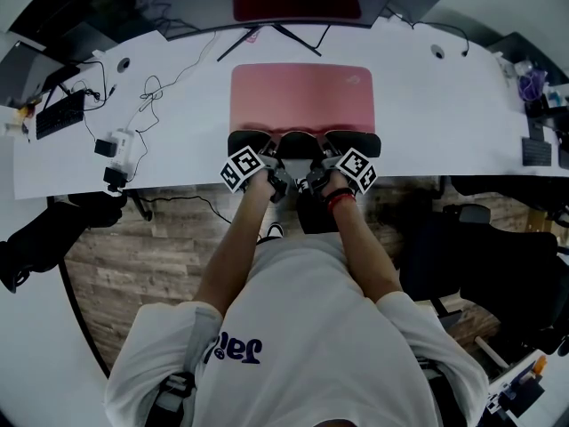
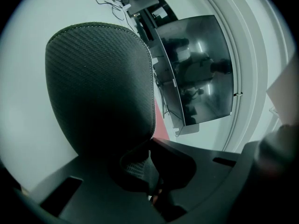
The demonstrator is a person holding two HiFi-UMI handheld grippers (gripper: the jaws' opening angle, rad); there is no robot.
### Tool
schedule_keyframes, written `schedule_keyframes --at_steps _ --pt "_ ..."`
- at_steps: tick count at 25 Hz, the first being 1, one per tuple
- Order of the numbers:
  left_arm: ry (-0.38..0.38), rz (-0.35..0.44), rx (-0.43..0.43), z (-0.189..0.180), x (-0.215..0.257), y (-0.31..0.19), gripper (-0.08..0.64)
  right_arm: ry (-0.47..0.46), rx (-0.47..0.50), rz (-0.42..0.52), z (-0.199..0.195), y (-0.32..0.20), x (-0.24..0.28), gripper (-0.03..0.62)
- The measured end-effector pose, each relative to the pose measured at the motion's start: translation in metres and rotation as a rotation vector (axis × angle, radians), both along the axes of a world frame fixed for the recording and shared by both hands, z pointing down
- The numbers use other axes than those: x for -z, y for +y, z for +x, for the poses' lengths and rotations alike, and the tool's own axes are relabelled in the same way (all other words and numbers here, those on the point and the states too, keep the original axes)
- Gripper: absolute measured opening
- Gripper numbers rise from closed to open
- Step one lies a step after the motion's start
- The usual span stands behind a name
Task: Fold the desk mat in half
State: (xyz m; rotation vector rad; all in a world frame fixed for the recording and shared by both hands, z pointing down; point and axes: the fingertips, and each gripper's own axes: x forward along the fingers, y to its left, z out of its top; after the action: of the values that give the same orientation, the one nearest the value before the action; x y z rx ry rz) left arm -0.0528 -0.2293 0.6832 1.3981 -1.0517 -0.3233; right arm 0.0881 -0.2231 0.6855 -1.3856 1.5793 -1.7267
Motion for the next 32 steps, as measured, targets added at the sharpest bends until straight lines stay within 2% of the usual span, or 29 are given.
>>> schedule_keyframes --at_steps 32 --pt "-0.005 0.008 0.036 0.005 0.008 -0.070 0.032 -0.028 0.012 -0.007 0.007 -0.071 0.006 0.029"
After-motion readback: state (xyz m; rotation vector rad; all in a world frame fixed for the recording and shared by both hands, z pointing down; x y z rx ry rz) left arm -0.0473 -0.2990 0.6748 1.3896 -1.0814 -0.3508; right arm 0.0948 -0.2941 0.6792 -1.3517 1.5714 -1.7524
